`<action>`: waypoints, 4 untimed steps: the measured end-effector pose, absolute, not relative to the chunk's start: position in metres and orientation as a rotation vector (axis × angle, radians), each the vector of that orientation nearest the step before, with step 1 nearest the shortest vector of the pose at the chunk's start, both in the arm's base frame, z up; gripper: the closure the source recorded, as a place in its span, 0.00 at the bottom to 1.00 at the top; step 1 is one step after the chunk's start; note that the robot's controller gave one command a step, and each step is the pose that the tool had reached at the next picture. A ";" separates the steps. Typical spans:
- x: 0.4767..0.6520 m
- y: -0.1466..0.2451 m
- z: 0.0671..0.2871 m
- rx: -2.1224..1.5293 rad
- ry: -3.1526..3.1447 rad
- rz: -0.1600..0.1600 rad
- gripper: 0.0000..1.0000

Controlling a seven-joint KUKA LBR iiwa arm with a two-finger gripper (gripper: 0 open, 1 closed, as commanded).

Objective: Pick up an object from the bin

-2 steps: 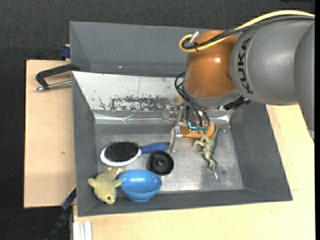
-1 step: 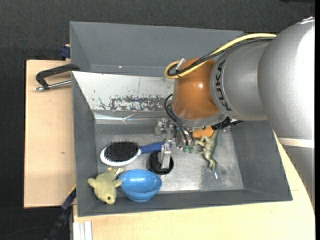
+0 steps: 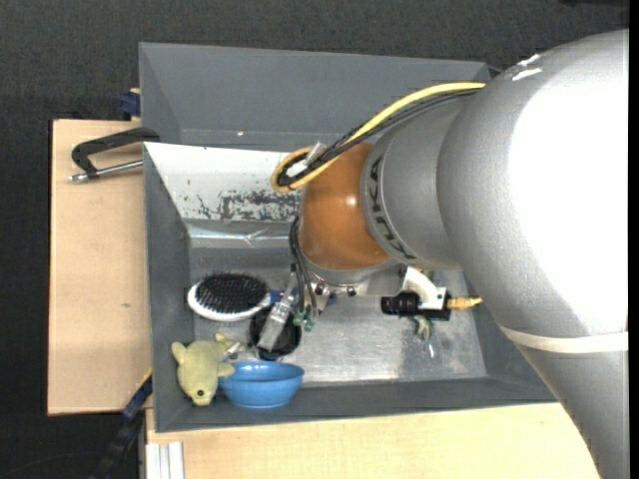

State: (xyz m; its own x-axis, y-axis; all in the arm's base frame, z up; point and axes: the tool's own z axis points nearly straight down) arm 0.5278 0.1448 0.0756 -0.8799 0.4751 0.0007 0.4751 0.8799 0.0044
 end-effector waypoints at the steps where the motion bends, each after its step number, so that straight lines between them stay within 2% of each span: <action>1: 0.529 0.144 0.078 0.772 3.046 0.007 1.00; 2: 0.507 0.174 0.191 0.695 3.057 0.010 1.00; 3: 0.496 0.201 0.114 0.635 3.081 -0.006 1.00; 4: 0.518 0.202 0.087 0.660 3.060 0.010 1.00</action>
Offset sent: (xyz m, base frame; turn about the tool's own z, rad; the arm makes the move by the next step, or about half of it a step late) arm 0.0000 0.0000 0.0000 0.0000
